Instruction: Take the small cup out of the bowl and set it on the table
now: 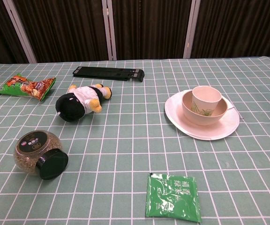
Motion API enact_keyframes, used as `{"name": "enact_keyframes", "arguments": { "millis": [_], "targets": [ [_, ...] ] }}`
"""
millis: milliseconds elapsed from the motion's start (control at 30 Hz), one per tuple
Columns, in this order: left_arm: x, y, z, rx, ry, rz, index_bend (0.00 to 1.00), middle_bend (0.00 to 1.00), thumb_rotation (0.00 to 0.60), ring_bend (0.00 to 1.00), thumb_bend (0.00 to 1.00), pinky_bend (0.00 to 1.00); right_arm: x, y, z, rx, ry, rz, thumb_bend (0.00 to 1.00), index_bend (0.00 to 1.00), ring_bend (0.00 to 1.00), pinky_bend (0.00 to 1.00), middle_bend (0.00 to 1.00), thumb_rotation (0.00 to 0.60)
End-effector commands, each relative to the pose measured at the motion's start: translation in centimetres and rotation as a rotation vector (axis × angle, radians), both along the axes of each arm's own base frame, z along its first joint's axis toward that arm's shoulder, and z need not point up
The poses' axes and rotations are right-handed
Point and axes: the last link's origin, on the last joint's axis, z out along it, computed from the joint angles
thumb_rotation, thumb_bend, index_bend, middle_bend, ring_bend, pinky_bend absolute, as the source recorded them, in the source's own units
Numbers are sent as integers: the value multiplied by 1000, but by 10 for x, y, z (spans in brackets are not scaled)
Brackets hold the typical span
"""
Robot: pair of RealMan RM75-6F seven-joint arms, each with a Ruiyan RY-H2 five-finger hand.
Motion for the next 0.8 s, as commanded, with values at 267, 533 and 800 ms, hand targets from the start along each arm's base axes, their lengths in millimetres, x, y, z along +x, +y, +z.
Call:
{"name": "enact_keyframes", "arguments": {
  "millis": [267, 533, 800],
  "targets": [
    [0, -2, 2, 7, -1, 2, 0, 0, 600, 0, 10, 0, 1, 1, -1, 7, -7, 6, 114, 0, 0, 0, 0, 600],
    [-3, 0, 2, 9, -4, 16, 0, 0, 600, 0, 10, 0, 8, -4, -3, 15, -44, 34, 114, 0, 0, 0, 0, 600],
    [-3, 0, 4, 15, -9, 21, 0, 0, 600, 0, 11, 0, 51, -25, -25, 32, -84, 176, 159, 180, 0, 0, 0, 600]
  ]
}}
